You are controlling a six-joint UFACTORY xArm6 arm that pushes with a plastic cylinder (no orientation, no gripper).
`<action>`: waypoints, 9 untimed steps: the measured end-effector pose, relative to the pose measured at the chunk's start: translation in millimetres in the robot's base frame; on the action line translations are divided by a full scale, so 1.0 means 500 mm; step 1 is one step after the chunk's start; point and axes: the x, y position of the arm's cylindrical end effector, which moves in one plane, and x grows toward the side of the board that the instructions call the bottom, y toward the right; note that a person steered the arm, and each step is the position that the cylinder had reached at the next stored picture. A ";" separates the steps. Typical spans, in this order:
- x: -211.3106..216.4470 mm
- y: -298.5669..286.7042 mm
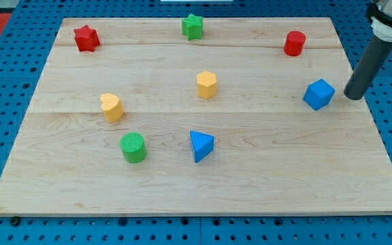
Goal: Push blue cube to the yellow hexagon
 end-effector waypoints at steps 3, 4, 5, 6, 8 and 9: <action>-0.027 -0.036; -0.059 0.022; -0.067 -0.031; -0.067 -0.098; -0.091 -0.054; -0.134 -0.015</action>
